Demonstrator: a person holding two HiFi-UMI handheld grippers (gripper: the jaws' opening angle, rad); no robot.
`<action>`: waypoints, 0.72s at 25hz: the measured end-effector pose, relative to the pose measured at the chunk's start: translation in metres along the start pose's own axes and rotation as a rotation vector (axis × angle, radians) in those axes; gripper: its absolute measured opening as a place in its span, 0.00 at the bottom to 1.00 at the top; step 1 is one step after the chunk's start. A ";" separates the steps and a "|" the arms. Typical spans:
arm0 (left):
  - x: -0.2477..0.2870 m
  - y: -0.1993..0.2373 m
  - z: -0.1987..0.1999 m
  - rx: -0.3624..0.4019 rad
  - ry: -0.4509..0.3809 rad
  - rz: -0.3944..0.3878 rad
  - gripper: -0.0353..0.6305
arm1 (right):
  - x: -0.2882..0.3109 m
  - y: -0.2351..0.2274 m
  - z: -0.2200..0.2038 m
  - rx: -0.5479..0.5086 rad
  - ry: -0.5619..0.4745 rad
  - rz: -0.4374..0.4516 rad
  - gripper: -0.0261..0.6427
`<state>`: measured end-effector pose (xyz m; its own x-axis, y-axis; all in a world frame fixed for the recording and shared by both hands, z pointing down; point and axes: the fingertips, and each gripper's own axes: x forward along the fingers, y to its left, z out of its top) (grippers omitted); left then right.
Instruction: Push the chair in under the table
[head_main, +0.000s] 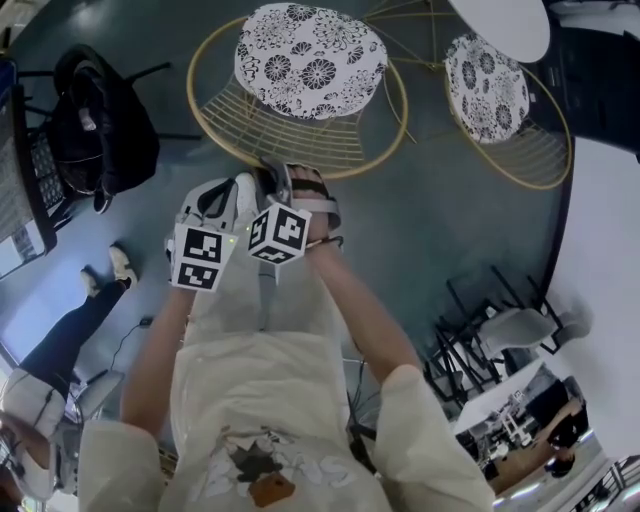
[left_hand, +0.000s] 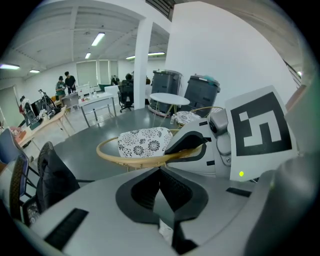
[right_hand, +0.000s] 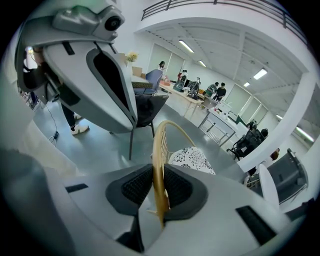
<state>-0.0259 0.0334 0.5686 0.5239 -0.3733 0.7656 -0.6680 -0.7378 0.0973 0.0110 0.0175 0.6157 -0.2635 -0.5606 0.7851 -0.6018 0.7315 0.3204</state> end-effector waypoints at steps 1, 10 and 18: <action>-0.001 0.000 -0.001 -0.002 -0.004 0.002 0.07 | 0.000 -0.001 0.000 -0.002 -0.001 -0.004 0.14; -0.010 -0.002 -0.011 -0.049 -0.021 0.007 0.07 | 0.006 -0.007 0.005 0.004 -0.006 -0.023 0.14; -0.012 0.013 0.007 -0.077 -0.062 0.022 0.07 | 0.017 -0.042 0.015 0.025 -0.002 -0.056 0.15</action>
<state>-0.0376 0.0242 0.5559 0.5387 -0.4251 0.7274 -0.7173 -0.6843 0.1313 0.0208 -0.0289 0.6077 -0.2306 -0.6013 0.7650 -0.6346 0.6889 0.3502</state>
